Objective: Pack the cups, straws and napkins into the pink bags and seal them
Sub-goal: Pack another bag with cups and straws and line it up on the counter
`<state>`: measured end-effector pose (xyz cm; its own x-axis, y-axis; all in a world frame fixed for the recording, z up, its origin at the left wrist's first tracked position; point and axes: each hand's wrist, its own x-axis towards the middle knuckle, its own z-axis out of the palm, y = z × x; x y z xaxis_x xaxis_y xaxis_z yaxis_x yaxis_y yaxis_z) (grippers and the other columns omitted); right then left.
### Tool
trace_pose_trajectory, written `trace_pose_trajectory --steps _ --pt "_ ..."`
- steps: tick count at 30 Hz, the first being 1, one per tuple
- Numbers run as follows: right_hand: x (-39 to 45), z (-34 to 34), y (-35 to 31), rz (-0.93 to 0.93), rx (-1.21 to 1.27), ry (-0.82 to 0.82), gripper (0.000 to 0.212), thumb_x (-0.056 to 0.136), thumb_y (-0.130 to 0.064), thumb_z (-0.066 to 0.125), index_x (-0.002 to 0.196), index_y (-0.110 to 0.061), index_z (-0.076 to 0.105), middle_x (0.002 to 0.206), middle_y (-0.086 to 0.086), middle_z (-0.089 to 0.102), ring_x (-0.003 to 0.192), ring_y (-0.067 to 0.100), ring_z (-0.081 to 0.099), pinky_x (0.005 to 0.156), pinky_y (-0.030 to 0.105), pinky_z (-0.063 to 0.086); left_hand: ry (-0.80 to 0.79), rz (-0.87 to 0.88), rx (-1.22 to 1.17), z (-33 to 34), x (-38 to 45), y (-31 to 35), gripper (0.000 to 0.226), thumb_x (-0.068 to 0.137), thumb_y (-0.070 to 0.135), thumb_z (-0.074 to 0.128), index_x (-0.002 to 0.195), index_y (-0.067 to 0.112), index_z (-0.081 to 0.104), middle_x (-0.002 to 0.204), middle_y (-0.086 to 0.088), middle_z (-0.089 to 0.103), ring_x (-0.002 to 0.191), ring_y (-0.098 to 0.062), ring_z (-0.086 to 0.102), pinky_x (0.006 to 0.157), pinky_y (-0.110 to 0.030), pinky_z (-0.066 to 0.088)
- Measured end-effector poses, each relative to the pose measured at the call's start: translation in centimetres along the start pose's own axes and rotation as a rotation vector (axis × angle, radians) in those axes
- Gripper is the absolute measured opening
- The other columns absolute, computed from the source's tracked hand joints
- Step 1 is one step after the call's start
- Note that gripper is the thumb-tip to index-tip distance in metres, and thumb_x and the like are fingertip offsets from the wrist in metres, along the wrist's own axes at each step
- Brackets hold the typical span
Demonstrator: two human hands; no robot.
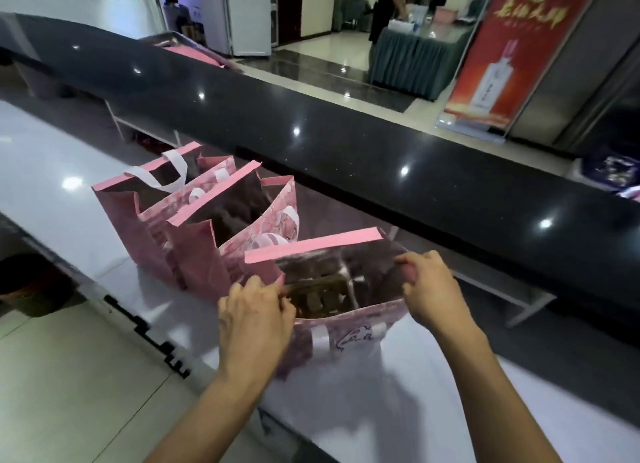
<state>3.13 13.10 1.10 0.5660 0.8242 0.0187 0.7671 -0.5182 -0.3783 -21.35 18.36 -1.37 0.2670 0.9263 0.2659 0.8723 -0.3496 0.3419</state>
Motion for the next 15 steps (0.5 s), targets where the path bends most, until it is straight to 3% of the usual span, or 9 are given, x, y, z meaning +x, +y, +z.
trace_pose_trajectory --steps 3,5,8,12,15 --pt "-2.4 0.1 1.2 0.078 0.07 0.04 0.047 0.092 -0.003 0.058 0.133 -0.027 0.059 0.131 -0.001 0.053 0.112 0.025 0.06 0.1 0.044 0.052 -0.042 -0.006 -0.08 -0.2 -1.1 -0.1 0.015 0.081 0.025 0.069 0.096 0.022 0.07 0.1 0.001 0.04 0.086 -0.018 0.039 0.074 -0.038 0.051" --pt "-4.0 -0.1 2.1 0.136 0.095 0.074 0.048 0.092 -0.003 0.057 0.134 -0.026 0.057 0.134 -0.002 0.055 0.115 0.024 0.059 0.102 0.042 0.05 -0.11 0.006 -0.099 -0.2 -1.7 0.1 0.031 0.083 0.027 0.067 0.113 0.021 0.066 0.124 -0.005 0.039 0.101 -0.025 0.043 0.084 -0.044 0.053" --pt "-6.4 -1.0 3.7 0.207 0.123 0.105 0.051 0.091 -0.001 0.056 0.136 -0.024 0.055 0.137 -0.003 0.053 0.118 0.024 0.058 0.1 0.039 0.048 -0.268 0.038 -0.164 0.0 -2.5 1.2 0.059 0.088 0.029 0.059 0.144 0.018 0.043 0.155 -0.009 0.025 0.123 -0.035 0.04 0.1 -0.048 0.043" --pt "-9.5 -2.6 6.4 0.283 0.147 0.15 0.055 0.091 0.001 0.055 0.141 -0.022 0.051 0.144 -0.002 0.05 0.123 0.026 0.056 0.099 0.036 0.046 -0.404 0.085 -0.358 0.5 -3.9 3.5 0.078 0.094 0.027 0.053 0.159 0.018 0.01 0.167 0.0 0.005 0.146 -0.027 0.022 0.118 -0.041 0.025" --pt "-11.8 -3.9 8.6 0.335 0.169 0.192 0.054 0.092 0.001 0.056 0.141 -0.021 0.051 0.144 -0.001 0.05 0.122 0.025 0.056 0.096 0.033 0.046 -0.463 0.147 -0.486 1.0 -5.2 6.0 0.084 0.095 0.024 0.055 0.16 0.026 0.0 0.168 0.006 -0.003 0.152 -0.017 0.012 0.12 -0.037 0.019"
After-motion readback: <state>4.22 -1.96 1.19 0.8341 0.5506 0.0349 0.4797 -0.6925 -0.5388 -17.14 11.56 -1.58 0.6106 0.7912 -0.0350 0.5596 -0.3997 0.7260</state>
